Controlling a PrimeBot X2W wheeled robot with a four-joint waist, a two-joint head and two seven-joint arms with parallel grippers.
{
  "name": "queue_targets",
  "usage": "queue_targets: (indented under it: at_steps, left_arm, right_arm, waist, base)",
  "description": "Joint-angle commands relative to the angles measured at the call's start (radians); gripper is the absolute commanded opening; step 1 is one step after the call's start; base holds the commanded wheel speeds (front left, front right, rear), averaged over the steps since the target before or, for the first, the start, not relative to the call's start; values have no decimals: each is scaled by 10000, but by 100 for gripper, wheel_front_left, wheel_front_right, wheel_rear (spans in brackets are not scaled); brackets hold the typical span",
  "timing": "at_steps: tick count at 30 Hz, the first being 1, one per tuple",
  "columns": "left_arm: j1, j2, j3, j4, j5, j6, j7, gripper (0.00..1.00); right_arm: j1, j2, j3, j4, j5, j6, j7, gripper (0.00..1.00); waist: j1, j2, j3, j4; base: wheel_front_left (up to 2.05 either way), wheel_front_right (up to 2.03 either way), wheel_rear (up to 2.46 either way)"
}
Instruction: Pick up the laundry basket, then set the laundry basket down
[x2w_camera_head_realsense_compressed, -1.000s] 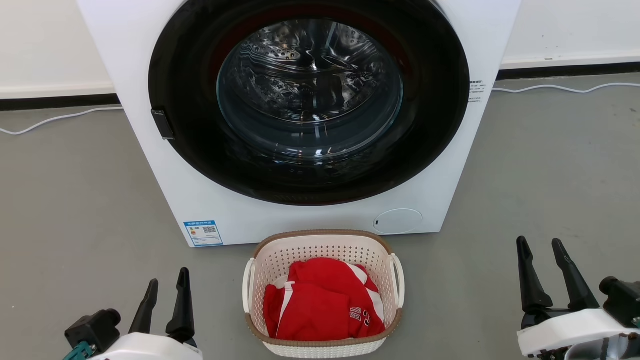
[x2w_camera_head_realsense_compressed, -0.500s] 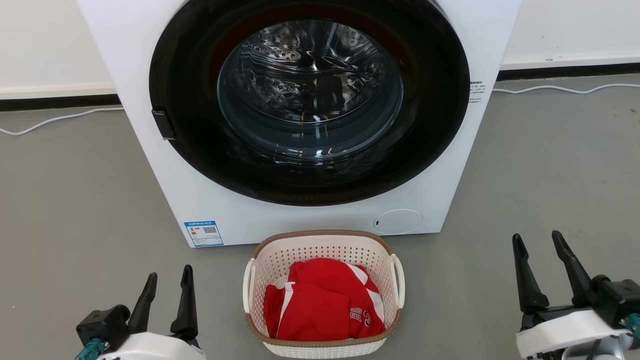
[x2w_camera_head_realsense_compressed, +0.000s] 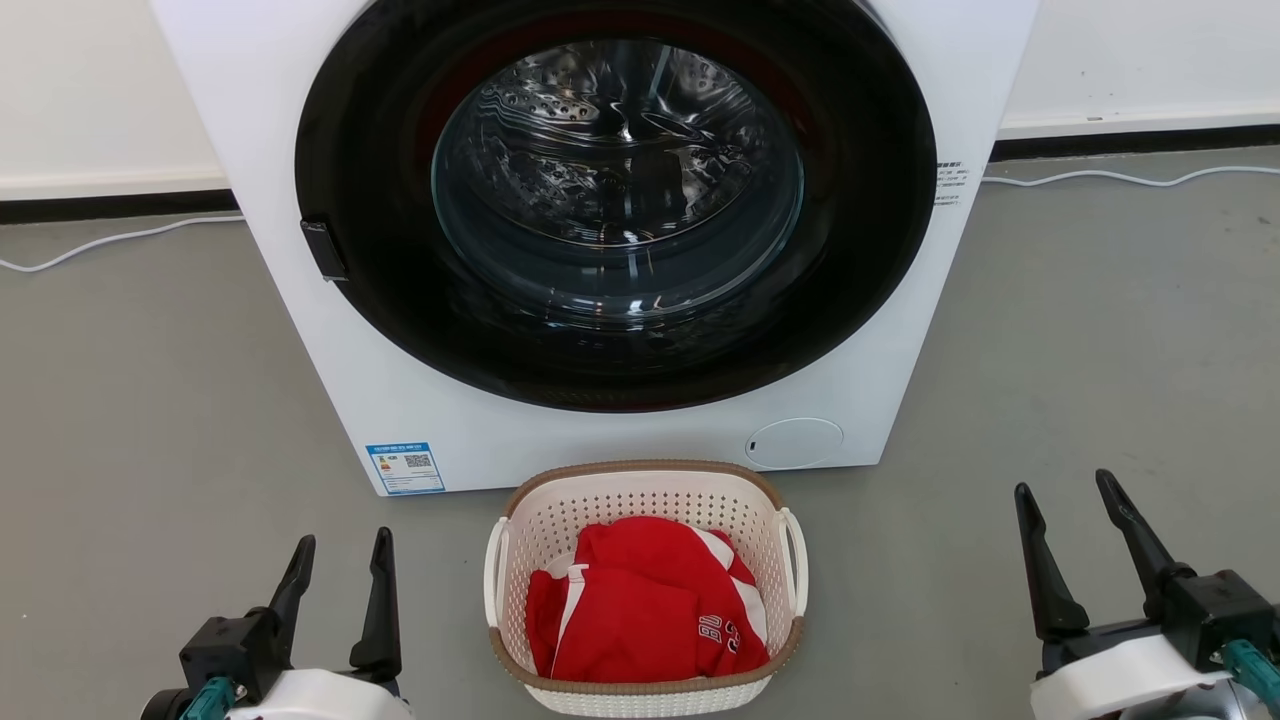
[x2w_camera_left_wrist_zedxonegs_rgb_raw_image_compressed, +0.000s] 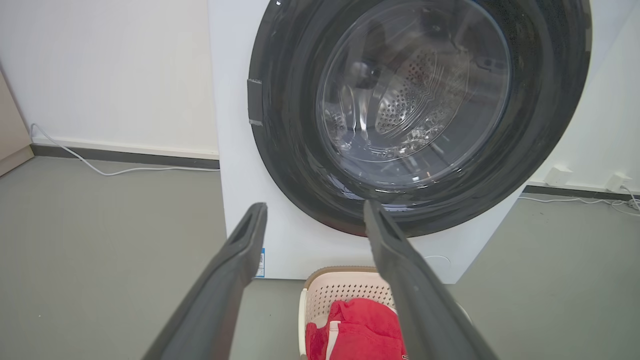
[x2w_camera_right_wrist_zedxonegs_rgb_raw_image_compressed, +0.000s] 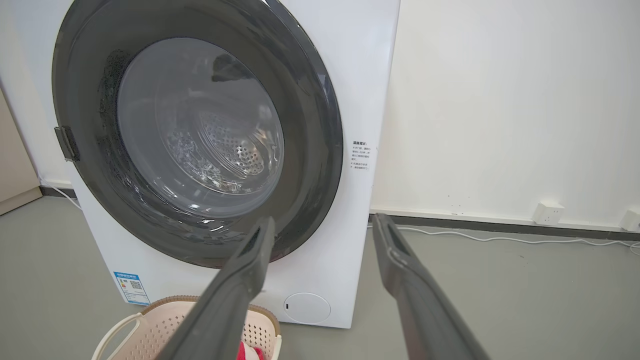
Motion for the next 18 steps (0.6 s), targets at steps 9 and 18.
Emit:
queue_targets:
  at_steps: [9, 18]
  left_arm:
    - [-134, 122, 254, -305, 56, 62, -95, 100]
    - [-149, 122, 253, -304, 60, 66, -95, 100]
  right_arm:
    - [-249, -242, 102, 161, -16, 69, -141, 100]
    - [-301, -234, 109, 324, 85, 69, -141, 100]
  waist:
    - [-1, 0, -14, 8]
    - [-1, 0, 29, 12]
  base:
    - [0, 0, 0]
    - [0, 0, 0]
